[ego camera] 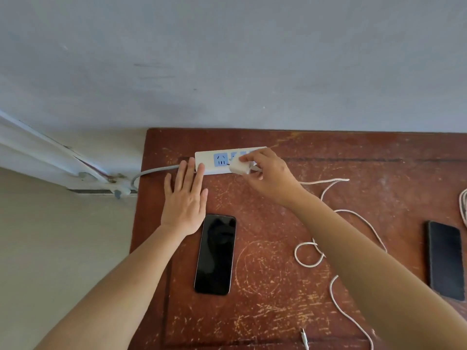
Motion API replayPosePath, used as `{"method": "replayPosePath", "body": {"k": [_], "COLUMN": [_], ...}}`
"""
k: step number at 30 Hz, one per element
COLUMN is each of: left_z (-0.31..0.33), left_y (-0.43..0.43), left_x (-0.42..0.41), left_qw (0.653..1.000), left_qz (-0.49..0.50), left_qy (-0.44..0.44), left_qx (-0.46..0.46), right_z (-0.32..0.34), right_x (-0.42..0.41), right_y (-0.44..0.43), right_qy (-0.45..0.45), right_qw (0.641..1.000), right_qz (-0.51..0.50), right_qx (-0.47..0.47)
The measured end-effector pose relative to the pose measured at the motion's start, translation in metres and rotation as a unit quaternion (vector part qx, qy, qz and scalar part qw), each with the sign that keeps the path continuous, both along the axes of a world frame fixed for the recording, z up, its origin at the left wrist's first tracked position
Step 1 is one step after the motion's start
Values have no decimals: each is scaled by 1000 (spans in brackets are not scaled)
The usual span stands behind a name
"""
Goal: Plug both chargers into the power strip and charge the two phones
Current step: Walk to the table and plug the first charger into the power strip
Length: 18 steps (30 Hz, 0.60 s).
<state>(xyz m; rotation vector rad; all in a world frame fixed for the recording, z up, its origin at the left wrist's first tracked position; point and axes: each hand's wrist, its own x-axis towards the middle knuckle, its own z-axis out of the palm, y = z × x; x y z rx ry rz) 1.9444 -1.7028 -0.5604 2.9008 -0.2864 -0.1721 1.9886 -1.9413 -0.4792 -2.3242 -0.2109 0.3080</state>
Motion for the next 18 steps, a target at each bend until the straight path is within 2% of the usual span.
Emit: {"method": "replayPosePath", "body": {"k": [5,12,18], "left_z": [-4,-9,-13], "left_y": [0,2,2], "left_x": [-1,-1,-1], "left_qw": [1000,999,999], "left_qz": [5,16,23], "left_qy": [-12,-18,-35], "left_qx": [-14,-25,-27], "right_z": [5,22,24], "right_x": [13,38,66], "right_y": [7,7,2], "right_qy": [-21,-28,-20], "right_qw": [998,980,976], "right_qz": [49,158,189], "right_qx": [-20,-118,-105]}}
